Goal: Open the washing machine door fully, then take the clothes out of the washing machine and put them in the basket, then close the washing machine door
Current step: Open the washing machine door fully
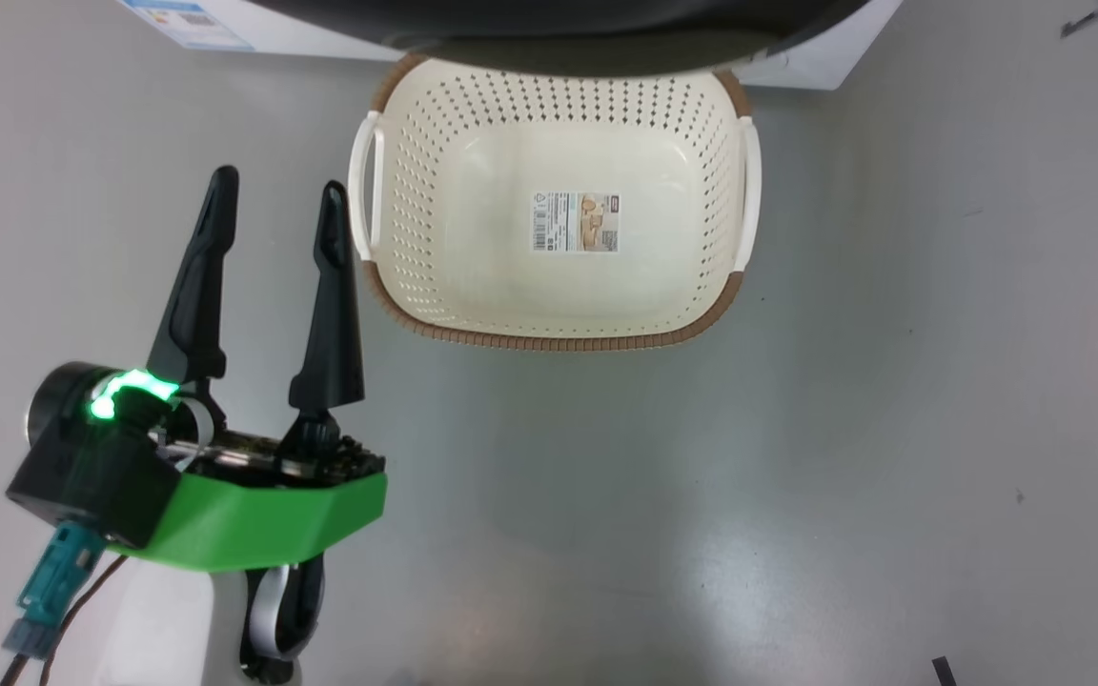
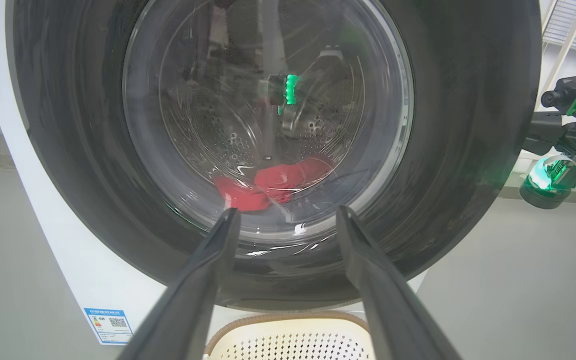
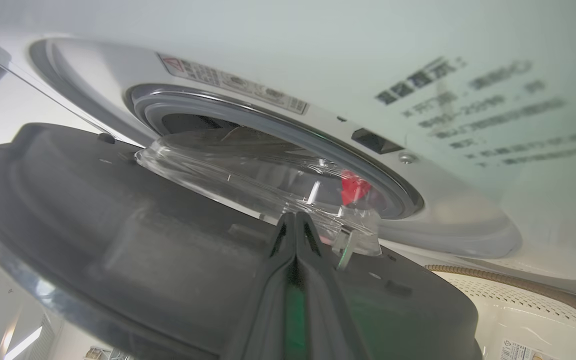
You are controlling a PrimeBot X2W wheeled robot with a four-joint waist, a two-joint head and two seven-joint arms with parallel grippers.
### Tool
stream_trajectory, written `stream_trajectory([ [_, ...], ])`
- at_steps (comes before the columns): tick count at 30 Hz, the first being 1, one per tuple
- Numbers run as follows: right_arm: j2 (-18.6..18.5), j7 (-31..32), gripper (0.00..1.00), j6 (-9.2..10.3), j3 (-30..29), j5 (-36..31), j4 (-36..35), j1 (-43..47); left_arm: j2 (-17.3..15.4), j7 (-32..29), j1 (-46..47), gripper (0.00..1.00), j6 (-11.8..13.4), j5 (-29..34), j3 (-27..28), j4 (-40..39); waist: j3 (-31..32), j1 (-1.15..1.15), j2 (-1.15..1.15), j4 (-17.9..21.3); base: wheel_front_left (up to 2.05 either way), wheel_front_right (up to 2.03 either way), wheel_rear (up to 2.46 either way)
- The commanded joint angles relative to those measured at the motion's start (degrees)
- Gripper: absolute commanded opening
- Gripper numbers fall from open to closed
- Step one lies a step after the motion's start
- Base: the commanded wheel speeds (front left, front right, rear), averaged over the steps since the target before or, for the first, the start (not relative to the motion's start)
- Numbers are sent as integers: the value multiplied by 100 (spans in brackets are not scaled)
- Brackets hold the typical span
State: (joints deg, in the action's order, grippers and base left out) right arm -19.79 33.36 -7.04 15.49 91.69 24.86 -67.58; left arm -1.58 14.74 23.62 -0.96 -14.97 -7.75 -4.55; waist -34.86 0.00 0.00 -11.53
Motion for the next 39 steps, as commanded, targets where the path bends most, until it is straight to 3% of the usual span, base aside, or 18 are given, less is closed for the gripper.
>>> stream_trajectory([
  [1,149,101,0,-45,84,-22,-239,158,-130,26,-88,100,39,76,194,-86,96,0,0,52,0,0,0],
  [27,320,354,0,-45,386,-76,-314,1296,-130,26,-334,100,-47,110,285,332,1033,0,0,189,0,0,0],
  [32,269,-60,0,-45,348,-384,-248,1378,-130,26,-363,100,-68,110,287,356,1068,0,0,202,0,0,0],
  [33,248,-280,24,-45,341,-542,-219,1380,-130,26,-363,100,-71,109,292,360,1065,0,0,207,0,0,0],
  [35,231,-804,60,-45,309,-838,-200,1402,-130,26,-357,100,-71,101,303,369,1053,0,0,217,0,0,0],
  [36,221,-1079,100,-45,293,-979,-165,1429,-130,26,-354,100,-68,95,306,378,1050,0,0,225,0,0,0],
  [39,192,-1844,100,-45,281,-1331,-73,1555,-130,26,-350,100,-55,75,297,400,1063,0,0,269,0,0,0],
])
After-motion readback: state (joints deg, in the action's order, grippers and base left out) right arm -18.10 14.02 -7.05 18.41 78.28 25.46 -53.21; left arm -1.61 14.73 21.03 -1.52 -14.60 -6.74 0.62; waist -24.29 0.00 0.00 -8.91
